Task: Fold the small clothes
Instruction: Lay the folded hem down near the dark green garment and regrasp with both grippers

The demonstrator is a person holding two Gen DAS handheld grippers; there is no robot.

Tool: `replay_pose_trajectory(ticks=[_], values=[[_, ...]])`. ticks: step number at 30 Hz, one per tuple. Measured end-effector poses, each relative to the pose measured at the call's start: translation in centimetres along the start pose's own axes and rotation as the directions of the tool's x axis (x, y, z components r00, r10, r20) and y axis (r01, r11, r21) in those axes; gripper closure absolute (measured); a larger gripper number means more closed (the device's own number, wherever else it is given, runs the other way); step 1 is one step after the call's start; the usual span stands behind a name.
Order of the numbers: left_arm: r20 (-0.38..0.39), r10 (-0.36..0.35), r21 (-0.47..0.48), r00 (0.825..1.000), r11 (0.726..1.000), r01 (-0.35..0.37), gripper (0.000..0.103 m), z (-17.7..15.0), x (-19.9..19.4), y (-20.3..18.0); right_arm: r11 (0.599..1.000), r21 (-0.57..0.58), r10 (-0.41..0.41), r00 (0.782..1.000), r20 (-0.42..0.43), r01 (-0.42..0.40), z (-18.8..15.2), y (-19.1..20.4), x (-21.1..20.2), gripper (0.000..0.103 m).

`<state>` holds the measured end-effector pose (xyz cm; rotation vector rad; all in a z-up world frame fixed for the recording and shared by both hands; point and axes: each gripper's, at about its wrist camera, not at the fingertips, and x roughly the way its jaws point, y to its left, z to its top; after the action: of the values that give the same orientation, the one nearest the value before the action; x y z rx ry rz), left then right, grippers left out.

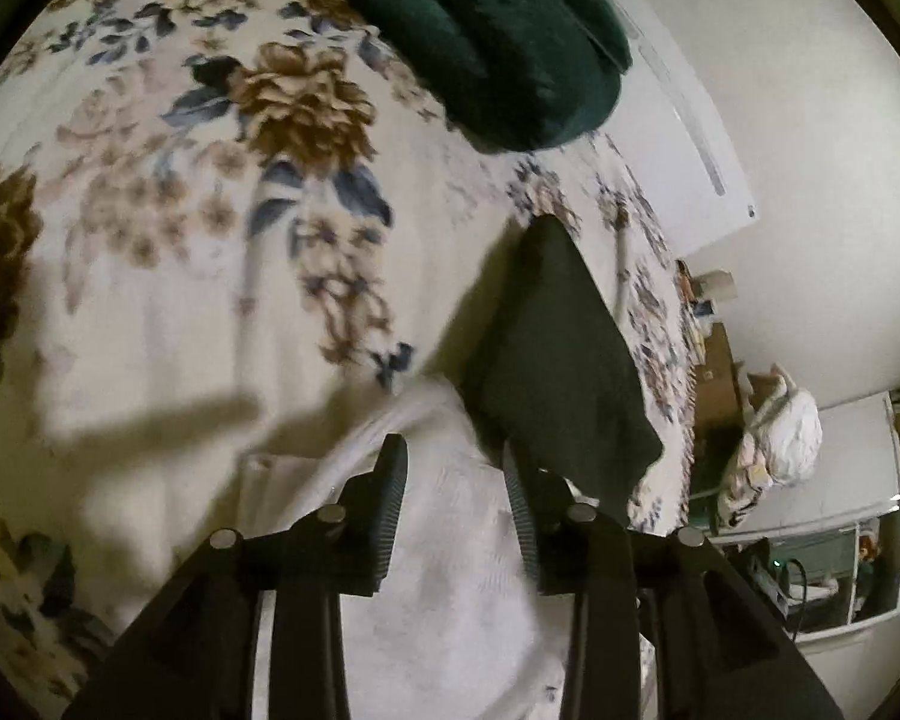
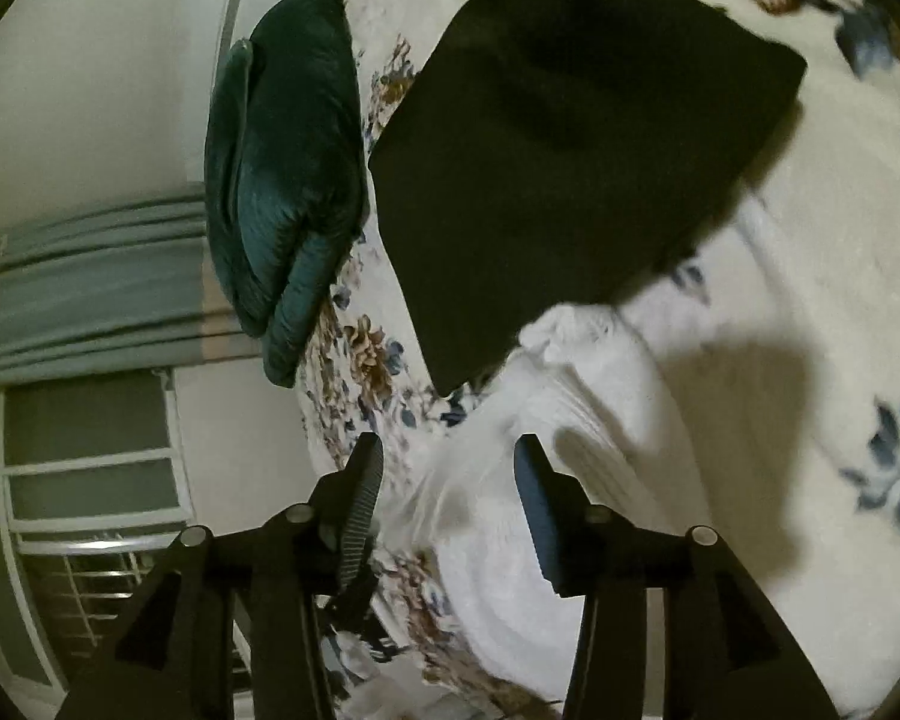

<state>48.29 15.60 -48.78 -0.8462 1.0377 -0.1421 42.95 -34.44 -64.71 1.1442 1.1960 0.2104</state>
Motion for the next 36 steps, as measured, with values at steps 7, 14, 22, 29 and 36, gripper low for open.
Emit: replay_pose_trajectory(ticks=[7,14,22,29,36], values=[[-0.080,0.210,0.233,0.974,0.954,-0.186,0.067,-0.4,3.8,0.1,0.970,-0.125,-0.211,0.977,-0.020,0.207,-1.7,-0.5,1.4,0.053],[-0.144,0.297,0.429,0.944,0.878,-0.211,0.097,-0.9,8.8,-1.7,0.939,-0.183,-0.295,0.956,0.003,0.290,-1.1,0.0,4.7,0.094],[-0.089,0.292,0.321,0.952,0.914,-0.250,0.101,1.4,7.0,1.7,0.928,-0.123,-0.337,0.933,0.123,0.351,0.0,0.8,4.2,0.099],[-0.136,0.248,0.273,0.959,0.940,-0.205,0.095,2.9,6.4,2.9,0.894,-0.145,-0.426,0.904,0.024,0.425,1.4,0.4,7.5,0.095],[-0.230,0.201,0.337,0.952,0.934,-0.116,0.054,1.8,9.8,0.5,0.898,-0.188,-0.402,0.916,0.020,0.398,1.3,1.8,7.2,0.048]])
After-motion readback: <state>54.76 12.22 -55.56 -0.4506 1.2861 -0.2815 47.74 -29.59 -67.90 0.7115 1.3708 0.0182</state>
